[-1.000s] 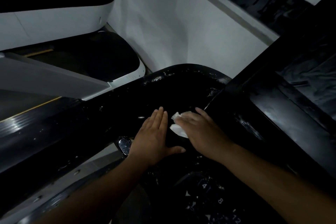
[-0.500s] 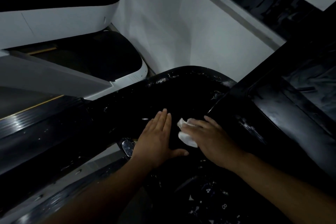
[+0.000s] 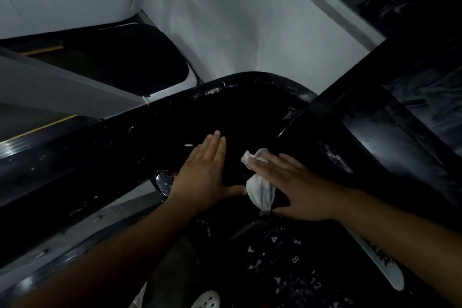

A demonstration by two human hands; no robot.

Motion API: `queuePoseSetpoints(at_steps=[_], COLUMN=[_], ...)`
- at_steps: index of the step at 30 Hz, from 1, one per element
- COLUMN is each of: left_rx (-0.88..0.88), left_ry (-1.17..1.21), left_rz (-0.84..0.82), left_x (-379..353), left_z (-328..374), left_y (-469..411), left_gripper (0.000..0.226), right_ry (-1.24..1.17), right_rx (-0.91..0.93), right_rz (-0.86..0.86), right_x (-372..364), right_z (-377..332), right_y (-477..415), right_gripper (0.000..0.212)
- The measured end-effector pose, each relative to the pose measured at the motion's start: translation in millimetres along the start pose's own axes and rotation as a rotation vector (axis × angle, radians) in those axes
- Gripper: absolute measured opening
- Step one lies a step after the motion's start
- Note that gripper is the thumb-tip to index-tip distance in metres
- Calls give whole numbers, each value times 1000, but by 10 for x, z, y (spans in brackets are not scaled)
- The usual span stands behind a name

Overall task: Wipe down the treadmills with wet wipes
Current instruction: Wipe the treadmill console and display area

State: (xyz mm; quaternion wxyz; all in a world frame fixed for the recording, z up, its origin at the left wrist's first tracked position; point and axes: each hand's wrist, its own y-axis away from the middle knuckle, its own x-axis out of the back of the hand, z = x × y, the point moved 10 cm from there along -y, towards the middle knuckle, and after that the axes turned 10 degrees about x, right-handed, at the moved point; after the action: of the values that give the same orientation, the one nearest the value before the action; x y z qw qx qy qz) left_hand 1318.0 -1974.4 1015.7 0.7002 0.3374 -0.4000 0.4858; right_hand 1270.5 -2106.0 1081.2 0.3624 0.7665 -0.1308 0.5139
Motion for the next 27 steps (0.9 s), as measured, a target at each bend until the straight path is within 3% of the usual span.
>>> queuePoseSetpoints(at_steps=[7,10,13,16,19,23,27], left_rx=[12,8,-43,-73,-6,-6,13], left_ry=[35,39,-9,-109,-50,-42,-72], left_rz=[-4,-16,-28,83,78,67,74], left_x=[4,24,39,146,156,167,204], left_z=[-9,17,-35,-179,-369,-506,-556], left_y=[1,-8,-13,10,46,85,133], left_gripper=[135,134,126,114,108,95,79], right_ry=[-104,-203,-86,-14,63,87,120], right_rx=[4,-42,-74,-112,-105,22,-150], right_rz=[-3,73,27,56,126,80,127], right_x=[29,45,-30,53,113,15,142], right_z=[89,145,178,147,55,-71,74], right_y=[39,-11,-211,-641,-937,-770,-1061], right_gripper=[57,68,72,82,77,63,66])
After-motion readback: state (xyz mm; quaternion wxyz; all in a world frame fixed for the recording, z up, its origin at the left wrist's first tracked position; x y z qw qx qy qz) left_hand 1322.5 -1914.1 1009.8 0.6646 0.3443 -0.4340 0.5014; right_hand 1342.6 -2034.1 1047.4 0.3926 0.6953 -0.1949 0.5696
